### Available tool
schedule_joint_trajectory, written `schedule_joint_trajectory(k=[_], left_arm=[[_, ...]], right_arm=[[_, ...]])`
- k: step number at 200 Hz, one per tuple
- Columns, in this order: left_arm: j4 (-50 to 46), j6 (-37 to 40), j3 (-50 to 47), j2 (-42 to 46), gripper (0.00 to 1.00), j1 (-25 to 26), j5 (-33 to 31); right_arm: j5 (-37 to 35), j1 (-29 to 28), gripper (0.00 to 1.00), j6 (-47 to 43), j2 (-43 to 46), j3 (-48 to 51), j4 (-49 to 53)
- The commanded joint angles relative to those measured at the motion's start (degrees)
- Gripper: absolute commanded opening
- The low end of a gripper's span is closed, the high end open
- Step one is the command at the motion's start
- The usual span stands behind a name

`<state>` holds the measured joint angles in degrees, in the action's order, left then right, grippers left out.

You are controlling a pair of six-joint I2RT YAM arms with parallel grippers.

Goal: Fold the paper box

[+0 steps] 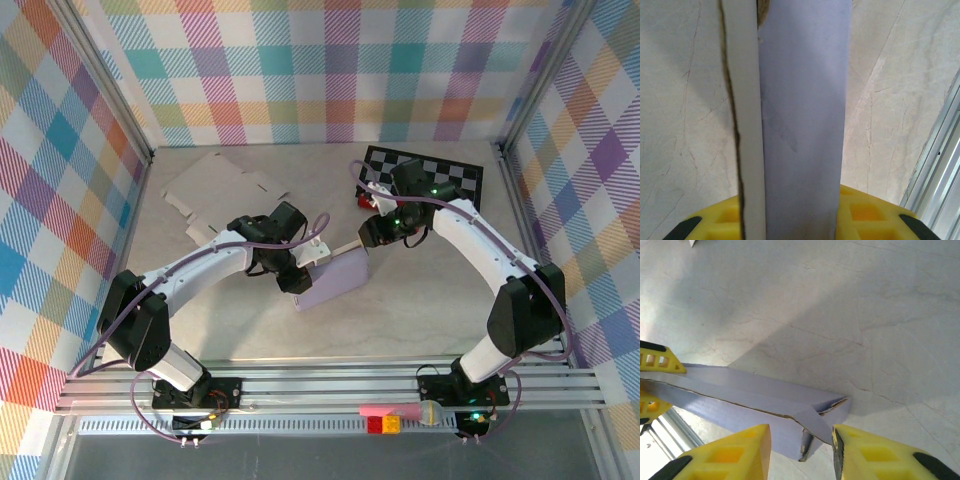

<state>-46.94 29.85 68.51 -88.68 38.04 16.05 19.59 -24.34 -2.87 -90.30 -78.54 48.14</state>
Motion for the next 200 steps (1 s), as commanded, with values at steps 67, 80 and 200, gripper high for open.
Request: schedule_joint_trajectory(k=[67, 80, 200], left_arm=[[-1.9, 1.1, 1.7, -0.4, 0.2, -0.3, 2.0], [-2.0, 1.1, 1.8, -0.5, 0.2, -0.3, 2.1], [-1.9, 1.3, 2.0, -0.7, 0.2, -0.3, 2.1]], right_arm=[[2.5, -0.3, 0.26, -0.5, -0.6, 0.2, 1.5], [1.6, -0.3, 0.26, -0.7, -0.6, 0.4, 1.6], [-2.0, -1.7, 0.21, -0.9, -1.2, -0.1, 2.2]])
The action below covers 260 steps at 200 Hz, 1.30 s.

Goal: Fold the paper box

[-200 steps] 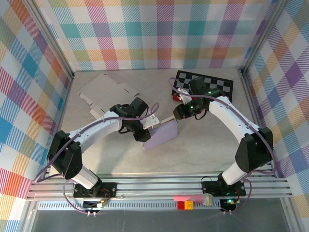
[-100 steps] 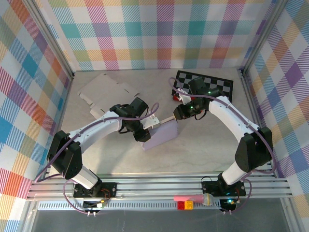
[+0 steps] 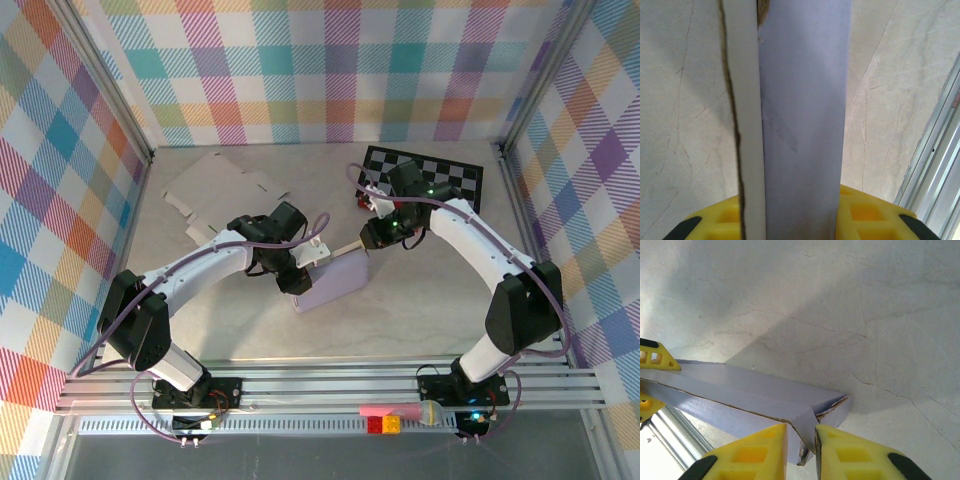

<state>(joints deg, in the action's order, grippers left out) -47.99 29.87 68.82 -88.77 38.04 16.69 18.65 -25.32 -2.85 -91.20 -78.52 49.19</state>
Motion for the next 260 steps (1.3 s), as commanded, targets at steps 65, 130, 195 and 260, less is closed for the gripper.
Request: schedule_joint_trajectory(k=[65, 130, 195, 260], left_arm=[[-0.6, 0.9, 2.0, -0.8, 0.2, -0.3, 0.7], [0.8, -1.2, 2.7, -0.8, 0.16, -0.5, -2.4], [0.6, -0.9, 3.7, -1.4, 0.17, -1.0, -2.4], [1.4, -0.8, 4.4, -1.7, 0.29, -1.2, -4.3]], right_arm=[[-7.0, -2.2, 0.0, -0.1, -0.1, -1.4, 1.2], [-12.9, -5.5, 0.0, 7.5, 4.0, 3.3, -2.2], [-16.5, -7.2, 0.0, 12.1, 8.7, 11.0, -9.8], [-20.0, -9.5, 0.0, 14.0, 10.8, 16.2, -15.7]])
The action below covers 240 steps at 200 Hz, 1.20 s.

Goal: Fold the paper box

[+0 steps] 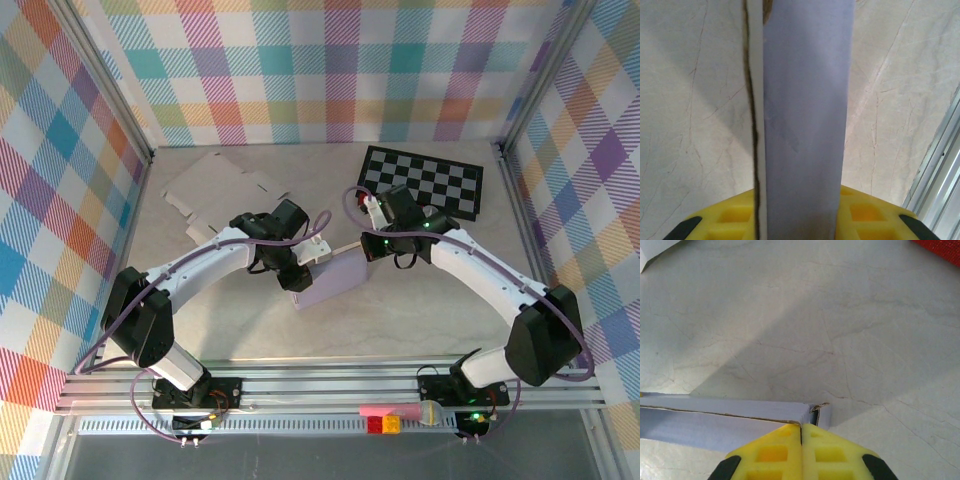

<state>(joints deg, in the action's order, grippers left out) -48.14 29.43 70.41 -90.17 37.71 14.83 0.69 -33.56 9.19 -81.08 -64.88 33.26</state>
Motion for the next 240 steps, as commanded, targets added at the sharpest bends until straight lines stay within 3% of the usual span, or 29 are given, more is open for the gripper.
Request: schedule_joint_trajectory(k=[1, 18, 74, 96, 101, 110, 175, 201, 240], left_arm=[[1.6, -0.4, 2.8, -0.3, 0.29, -0.9, -2.5], [2.1, -0.7, 2.8, 0.0, 0.37, -1.0, -3.1], [2.6, -2.2, 2.0, 1.1, 0.41, -1.2, -2.6], [2.9, -2.7, 0.9, 2.4, 0.44, -1.2, -2.8], [3.0, -2.8, 0.6, 2.9, 0.53, -1.2, -2.9], [3.3, -3.2, 0.1, 3.8, 0.56, -1.2, -2.9], [6.2, -8.9, -3.9, 10.9, 0.63, -1.2, -3.5], [6.2, -12.7, -4.3, 13.7, 0.62, -1.2, -6.6], [1.1, -18.2, -3.5, 16.7, 0.5, -1.8, -7.5]], right_arm=[[-2.1, -1.3, 0.0, 2.0, 0.8, 2.7, 0.2], [-3.3, -1.5, 0.0, 2.4, 1.8, 4.3, -1.0], [-5.0, -1.7, 0.0, 4.2, 4.0, 7.6, -2.2], [-5.2, -1.7, 0.0, 4.9, 4.3, 6.6, -2.0], [-5.3, -1.8, 0.0, 5.1, 4.2, 6.3, -1.8], [-5.5, -1.9, 0.0, 5.4, 4.1, 5.7, -1.6], [-6.5, -2.3, 0.0, 7.5, 2.3, 1.8, 0.9], [-6.7, -2.4, 0.0, 7.9, 1.5, 0.1, 2.1], [-6.7, -2.4, 0.0, 8.8, 0.4, -1.2, 3.7]])
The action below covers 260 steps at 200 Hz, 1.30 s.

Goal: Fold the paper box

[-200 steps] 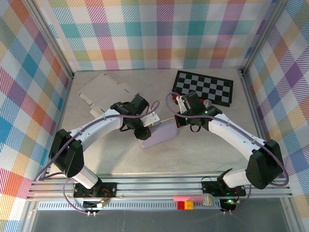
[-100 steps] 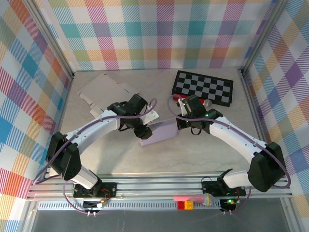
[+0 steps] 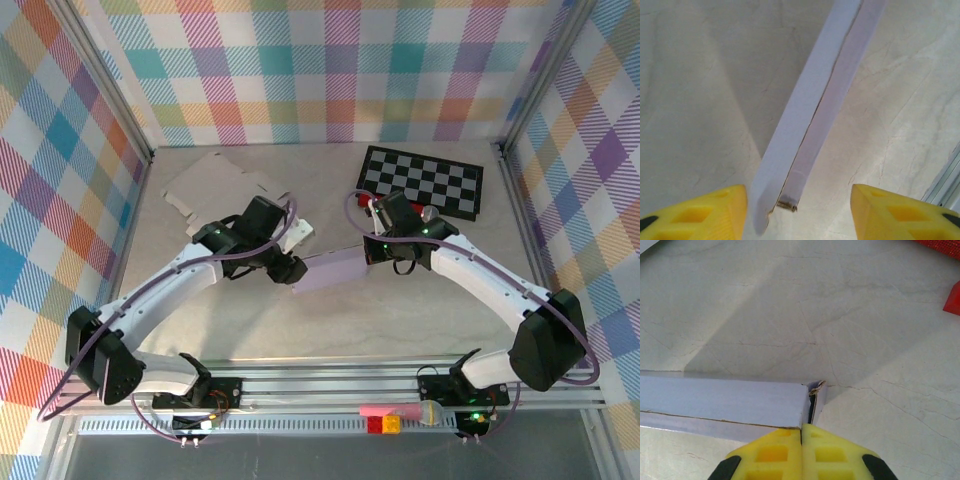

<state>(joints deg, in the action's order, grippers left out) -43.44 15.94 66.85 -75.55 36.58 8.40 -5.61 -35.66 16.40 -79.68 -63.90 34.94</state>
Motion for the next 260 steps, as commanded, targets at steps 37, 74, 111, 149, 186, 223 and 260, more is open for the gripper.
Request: schedule_joint_trajectory(k=[37, 74, 111, 149, 186, 223, 260], left_arm=[[-8.0, -6.8, 0.7, 1.5, 0.39, -0.7, -1.7], [-8.0, -7.8, 3.5, -2.1, 0.32, -1.3, -2.3], [-7.4, -8.3, 4.5, -5.0, 0.27, -1.6, -2.4], [-7.0, -7.9, 4.8, -5.8, 0.23, -1.7, -3.8], [-6.7, -7.8, 4.3, -4.0, 0.36, -1.9, -6.2], [-7.3, -7.3, 3.0, -3.1, 0.39, -2.6, -6.1], [-5.8, -7.2, 4.0, -2.7, 0.38, -4.0, -7.3]], right_arm=[[0.0, -0.3, 0.0, 2.0, -1.7, -2.5, 2.3], [0.2, -0.3, 0.0, 2.1, -2.3, -2.7, 2.2], [0.3, -0.3, 0.0, 2.1, -2.3, -2.8, 2.5], [0.1, -0.3, 0.0, 2.0, -2.3, -3.0, 2.8], [-0.1, -0.3, 0.0, 2.1, -2.0, -2.9, 3.0], [0.0, -0.3, 0.0, 2.2, -2.1, -3.3, 3.1], [0.2, -0.3, 0.0, 2.1, -2.2, -3.4, 3.2]])
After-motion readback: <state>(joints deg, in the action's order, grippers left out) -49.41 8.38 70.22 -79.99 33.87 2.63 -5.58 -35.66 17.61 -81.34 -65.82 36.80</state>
